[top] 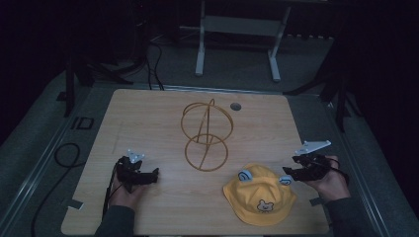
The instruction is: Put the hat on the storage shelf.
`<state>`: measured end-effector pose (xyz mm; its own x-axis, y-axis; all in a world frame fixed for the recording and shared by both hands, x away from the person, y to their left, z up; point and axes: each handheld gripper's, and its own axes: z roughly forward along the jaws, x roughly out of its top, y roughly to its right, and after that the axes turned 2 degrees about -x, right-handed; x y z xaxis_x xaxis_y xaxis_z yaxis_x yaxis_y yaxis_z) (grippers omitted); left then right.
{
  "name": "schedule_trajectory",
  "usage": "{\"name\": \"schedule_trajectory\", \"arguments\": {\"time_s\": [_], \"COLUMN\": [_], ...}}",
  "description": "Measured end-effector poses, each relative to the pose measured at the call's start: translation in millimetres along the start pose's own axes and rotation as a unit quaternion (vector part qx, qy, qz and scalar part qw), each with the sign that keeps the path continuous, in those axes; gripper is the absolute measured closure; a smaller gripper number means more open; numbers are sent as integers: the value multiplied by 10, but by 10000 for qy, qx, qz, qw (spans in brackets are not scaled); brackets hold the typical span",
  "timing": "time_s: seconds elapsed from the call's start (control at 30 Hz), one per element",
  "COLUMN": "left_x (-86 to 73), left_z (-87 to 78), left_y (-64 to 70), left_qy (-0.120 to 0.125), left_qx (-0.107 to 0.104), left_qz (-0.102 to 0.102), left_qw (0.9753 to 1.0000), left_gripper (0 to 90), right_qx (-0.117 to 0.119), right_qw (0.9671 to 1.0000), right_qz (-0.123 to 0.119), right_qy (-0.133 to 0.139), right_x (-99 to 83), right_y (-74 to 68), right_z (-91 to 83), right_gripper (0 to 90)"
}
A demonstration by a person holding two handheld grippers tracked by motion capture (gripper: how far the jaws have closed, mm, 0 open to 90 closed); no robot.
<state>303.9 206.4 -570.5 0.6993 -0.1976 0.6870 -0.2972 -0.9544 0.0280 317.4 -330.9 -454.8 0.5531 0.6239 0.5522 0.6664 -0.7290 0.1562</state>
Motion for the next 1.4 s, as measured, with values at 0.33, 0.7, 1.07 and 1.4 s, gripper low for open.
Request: {"name": "schedule_trajectory", "arguments": {"time_s": [0.33, 0.7, 1.07, 1.4], "left_x": [0, 1, 1, 1], "left_z": [0, -1, -1, -1], "left_y": [-1, -1, -1, -1], "left_qy": [-2, -7, -7, -7], "left_qx": [-1, -4, -4, -4], "left_qz": [7, 4, 3, 5], "left_qw": [10000, 10000, 10000, 10000], "left_gripper": [12, 12, 12, 12], "right_qx": [388, 730, 880, 1010], "right_qw": [9982, 9929, 9866, 9818], "right_qz": [-398, -808, -1177, -1381], "right_qy": [-217, -487, -703, -825], "right_x": [204, 390, 573, 675], "right_y": [16, 3, -106, -220], "right_z": [-112, -207, -286, -304], "right_gripper": [440, 476, 433, 395]}}
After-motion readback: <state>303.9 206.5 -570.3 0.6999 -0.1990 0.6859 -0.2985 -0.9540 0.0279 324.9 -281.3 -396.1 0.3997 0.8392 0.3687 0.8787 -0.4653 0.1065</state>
